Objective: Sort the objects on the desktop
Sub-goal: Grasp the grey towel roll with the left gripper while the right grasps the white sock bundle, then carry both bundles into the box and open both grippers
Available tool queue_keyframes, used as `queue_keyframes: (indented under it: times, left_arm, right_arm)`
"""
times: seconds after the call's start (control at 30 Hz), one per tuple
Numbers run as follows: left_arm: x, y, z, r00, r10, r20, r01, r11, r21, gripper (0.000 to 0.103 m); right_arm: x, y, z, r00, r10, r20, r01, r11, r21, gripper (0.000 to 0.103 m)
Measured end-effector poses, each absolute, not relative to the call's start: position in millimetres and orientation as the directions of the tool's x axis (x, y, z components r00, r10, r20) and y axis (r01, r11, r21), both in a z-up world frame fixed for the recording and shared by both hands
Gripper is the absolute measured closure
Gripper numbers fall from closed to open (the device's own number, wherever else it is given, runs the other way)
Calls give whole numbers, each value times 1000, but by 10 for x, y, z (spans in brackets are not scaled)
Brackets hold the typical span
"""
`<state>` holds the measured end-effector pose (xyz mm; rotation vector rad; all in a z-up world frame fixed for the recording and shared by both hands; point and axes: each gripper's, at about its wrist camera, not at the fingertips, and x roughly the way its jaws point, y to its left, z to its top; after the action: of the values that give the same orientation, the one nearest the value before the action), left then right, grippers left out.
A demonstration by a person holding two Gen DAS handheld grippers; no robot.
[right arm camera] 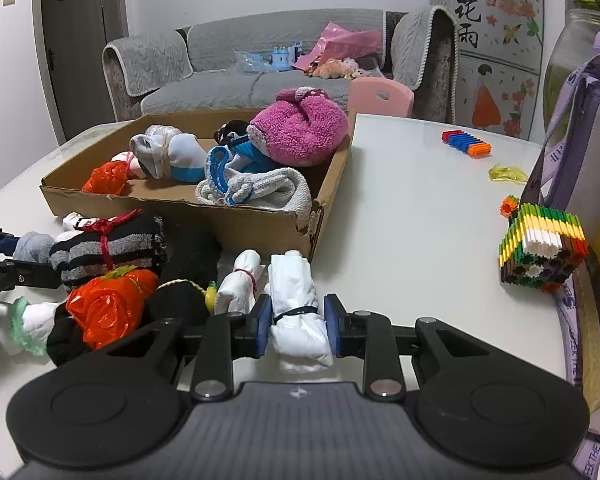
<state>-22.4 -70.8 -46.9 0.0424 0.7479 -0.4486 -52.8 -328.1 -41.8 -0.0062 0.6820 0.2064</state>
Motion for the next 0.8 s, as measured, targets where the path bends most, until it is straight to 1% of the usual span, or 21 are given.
queue_keyframes:
  times: [0.4, 0.8]
  left_arm:
    - [-337, -561, -368, 670, -363, -648, 382, 917, -119, 33]
    - [-482, -322, -68, 728, -329, -601, 338, 935, -103, 33]
  right_arm:
    - [-566, -3380, -378, 762, 214, -611, -177, 977, 123, 78]
    - [-631, -3592, -242, 807, 231, -544, -136, 968, 210, 78]
